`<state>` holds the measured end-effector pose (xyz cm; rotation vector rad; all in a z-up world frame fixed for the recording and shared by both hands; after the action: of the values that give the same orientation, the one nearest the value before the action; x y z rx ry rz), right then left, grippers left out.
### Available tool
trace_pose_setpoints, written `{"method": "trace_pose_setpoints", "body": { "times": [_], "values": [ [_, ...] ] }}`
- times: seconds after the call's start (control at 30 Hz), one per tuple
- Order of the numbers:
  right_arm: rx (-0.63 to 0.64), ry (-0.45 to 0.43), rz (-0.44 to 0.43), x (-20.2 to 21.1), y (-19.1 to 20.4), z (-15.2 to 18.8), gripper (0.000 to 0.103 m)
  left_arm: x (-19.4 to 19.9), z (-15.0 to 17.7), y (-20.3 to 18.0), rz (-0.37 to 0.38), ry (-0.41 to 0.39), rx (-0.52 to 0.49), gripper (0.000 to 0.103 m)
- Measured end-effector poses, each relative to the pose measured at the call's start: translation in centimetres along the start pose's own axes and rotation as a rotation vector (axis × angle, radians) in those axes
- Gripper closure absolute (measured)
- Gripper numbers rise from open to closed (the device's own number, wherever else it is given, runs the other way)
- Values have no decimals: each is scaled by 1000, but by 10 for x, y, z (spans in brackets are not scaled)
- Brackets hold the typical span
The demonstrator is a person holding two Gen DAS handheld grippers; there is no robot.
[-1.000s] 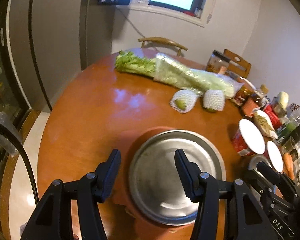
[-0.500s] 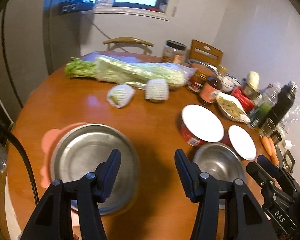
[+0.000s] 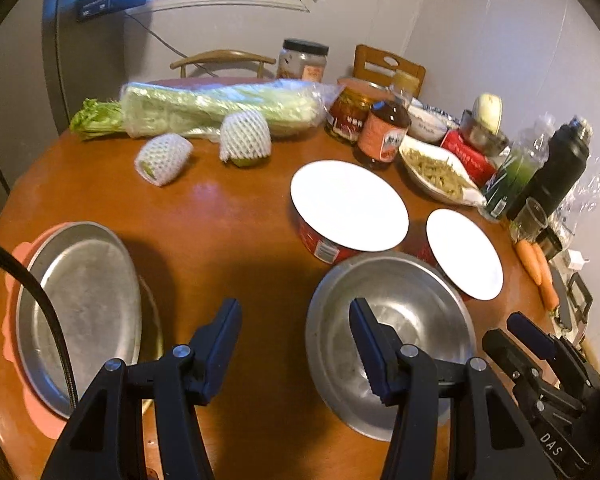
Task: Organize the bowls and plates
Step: 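Move the left tool to the large steel bowl and grasp its rim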
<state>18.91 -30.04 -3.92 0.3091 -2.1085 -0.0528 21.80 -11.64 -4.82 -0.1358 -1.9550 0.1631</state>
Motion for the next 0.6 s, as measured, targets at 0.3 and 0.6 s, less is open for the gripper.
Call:
{"method": "trace_pose_setpoints", "body": {
  "times": [0.3, 0.6],
  "values": [
    [-1, 71, -66, -28, 1, 7, 48, -21, -3, -8, -17, 33, -15, 47],
    [28, 90, -68, -47, 0, 5, 54, -42, -3, -17, -15, 71, -36, 47]
  ]
}}
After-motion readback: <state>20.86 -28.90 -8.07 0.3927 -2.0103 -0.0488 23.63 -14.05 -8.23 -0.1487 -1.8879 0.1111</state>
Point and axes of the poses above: each gripper's, at about its wrist camera, not at the fingertips, and x roughly against the way its jaws point, y to its left, z to its underside, the point moved 8 cm from there along -x, roughly the way its jaws point, and after that the axes turned 14 degrees about y, right-handed, at the moved point
